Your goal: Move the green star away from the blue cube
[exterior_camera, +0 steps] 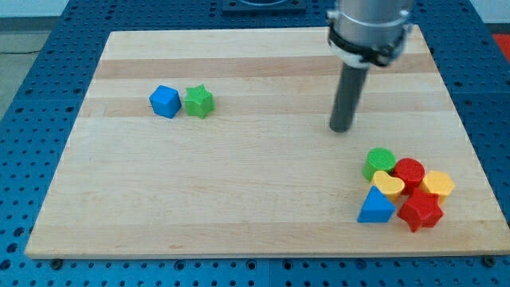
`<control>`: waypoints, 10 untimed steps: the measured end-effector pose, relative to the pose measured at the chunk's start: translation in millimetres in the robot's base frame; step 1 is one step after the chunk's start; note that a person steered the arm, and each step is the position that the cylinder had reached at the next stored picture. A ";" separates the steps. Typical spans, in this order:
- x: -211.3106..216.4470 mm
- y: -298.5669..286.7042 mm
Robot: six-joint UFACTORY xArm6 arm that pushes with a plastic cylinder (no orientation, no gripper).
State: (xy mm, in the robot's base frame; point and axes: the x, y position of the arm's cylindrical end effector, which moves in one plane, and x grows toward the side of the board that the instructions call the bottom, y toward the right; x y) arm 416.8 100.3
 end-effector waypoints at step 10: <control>-7.7 -134.1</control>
State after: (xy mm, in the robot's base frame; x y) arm 409.1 -33.9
